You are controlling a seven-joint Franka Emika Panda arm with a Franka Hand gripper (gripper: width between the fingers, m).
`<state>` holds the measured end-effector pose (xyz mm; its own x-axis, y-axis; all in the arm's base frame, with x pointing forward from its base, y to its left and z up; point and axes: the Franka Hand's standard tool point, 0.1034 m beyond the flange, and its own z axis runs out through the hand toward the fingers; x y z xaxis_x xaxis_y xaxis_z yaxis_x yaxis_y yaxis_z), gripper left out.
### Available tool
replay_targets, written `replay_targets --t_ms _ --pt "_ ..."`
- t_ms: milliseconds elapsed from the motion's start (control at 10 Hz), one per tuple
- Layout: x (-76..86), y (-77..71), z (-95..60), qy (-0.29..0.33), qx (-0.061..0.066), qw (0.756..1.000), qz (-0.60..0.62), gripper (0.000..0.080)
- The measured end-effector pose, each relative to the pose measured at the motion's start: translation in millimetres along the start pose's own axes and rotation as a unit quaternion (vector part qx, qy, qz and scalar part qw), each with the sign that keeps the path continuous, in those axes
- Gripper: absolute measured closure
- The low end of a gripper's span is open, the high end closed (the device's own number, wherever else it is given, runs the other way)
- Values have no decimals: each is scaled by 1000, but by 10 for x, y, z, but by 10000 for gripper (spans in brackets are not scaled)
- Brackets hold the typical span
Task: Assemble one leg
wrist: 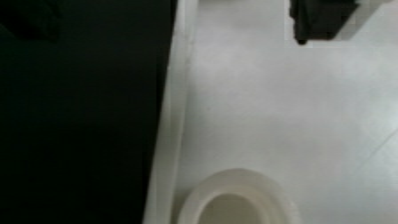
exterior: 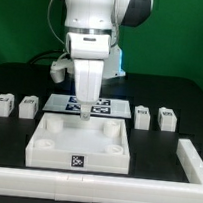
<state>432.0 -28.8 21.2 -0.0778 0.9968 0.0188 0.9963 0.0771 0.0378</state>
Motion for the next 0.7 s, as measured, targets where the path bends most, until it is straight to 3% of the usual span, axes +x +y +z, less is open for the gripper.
replay_targets --t_ms 200,500,700 --pt "5 -32 111 4 10 1000 4 150" --pt "11 -12 97 3 8 1000 19 150" --pt "9 -15 100 3 9 1000 19 438"
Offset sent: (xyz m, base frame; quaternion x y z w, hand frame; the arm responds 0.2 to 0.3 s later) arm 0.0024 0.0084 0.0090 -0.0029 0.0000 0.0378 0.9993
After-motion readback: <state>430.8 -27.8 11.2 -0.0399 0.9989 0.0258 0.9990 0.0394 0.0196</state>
